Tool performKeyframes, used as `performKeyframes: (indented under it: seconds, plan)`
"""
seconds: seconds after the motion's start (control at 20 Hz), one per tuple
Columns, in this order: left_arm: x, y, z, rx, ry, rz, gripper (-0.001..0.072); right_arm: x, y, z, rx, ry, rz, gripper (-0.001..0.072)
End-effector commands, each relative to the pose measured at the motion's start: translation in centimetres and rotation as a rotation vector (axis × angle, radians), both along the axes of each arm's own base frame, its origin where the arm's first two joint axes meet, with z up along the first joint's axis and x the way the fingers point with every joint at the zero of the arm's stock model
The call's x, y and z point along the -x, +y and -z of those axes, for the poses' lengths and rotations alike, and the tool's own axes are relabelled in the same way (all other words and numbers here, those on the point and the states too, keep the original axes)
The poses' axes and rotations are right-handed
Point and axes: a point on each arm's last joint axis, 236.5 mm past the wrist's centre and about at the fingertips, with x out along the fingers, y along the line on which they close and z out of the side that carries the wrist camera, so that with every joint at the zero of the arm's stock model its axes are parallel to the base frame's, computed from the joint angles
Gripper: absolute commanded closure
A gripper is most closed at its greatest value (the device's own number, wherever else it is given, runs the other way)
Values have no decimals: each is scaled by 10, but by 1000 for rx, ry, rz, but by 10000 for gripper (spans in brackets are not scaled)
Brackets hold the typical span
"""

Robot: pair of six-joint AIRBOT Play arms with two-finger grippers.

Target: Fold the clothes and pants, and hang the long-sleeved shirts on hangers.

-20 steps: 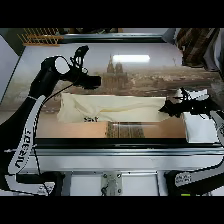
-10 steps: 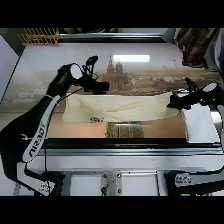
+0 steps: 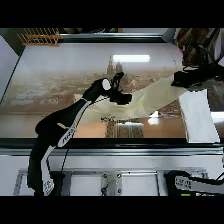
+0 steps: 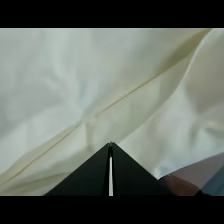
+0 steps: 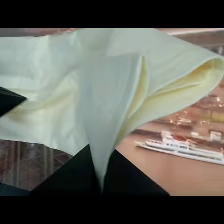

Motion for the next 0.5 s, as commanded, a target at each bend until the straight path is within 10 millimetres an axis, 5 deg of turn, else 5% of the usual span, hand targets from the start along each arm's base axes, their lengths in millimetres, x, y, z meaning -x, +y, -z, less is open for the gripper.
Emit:
performKeyframes:
  seconds: [0.0, 0.3, 0.45]
  plan:
    - [17, -23, 27, -14, 56, 73, 701, -1, 39, -37, -1, -66, -59, 703]
    - [16, -13, 34, -33, 92, 74, 701, 4, 82, -58, -14, -101, -135, 703]
    - [3, 5, 18, -28, 91, 52, 701, 7, 102, -67, -25, -117, -163, 703]
